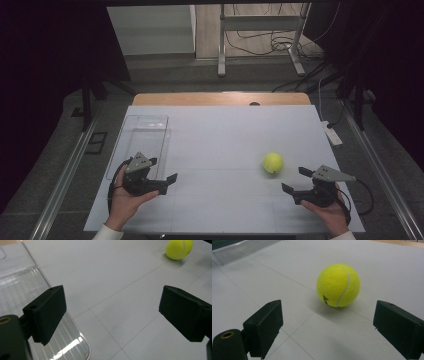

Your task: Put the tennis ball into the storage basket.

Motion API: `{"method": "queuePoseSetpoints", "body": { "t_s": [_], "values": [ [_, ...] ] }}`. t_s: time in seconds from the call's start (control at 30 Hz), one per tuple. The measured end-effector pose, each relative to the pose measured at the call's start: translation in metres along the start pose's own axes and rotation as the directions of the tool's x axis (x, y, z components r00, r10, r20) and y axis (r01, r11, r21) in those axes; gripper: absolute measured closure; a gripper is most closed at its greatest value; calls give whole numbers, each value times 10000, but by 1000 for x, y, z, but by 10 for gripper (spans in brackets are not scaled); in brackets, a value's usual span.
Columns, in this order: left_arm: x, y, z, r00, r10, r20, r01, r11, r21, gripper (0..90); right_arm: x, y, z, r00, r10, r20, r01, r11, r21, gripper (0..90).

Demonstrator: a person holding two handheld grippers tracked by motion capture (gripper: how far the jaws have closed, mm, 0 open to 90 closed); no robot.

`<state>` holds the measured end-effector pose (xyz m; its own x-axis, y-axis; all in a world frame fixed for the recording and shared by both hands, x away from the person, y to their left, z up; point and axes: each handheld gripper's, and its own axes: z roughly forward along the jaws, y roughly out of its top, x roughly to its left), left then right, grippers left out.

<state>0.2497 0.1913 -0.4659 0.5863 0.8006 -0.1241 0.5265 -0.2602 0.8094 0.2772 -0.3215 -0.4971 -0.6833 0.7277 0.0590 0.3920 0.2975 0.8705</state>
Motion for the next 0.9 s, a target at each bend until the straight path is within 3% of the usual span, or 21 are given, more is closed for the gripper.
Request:
{"method": "queuePoseSetpoints", "body": {
  "t_s": [0.9],
  "values": [
    [-10, 28, 15, 9981, 503, 368, -505, 9987, 45, 91, -1, -2, 1, 10000, 1, 6, -1, 10000, 69, 96]
  ]
}}
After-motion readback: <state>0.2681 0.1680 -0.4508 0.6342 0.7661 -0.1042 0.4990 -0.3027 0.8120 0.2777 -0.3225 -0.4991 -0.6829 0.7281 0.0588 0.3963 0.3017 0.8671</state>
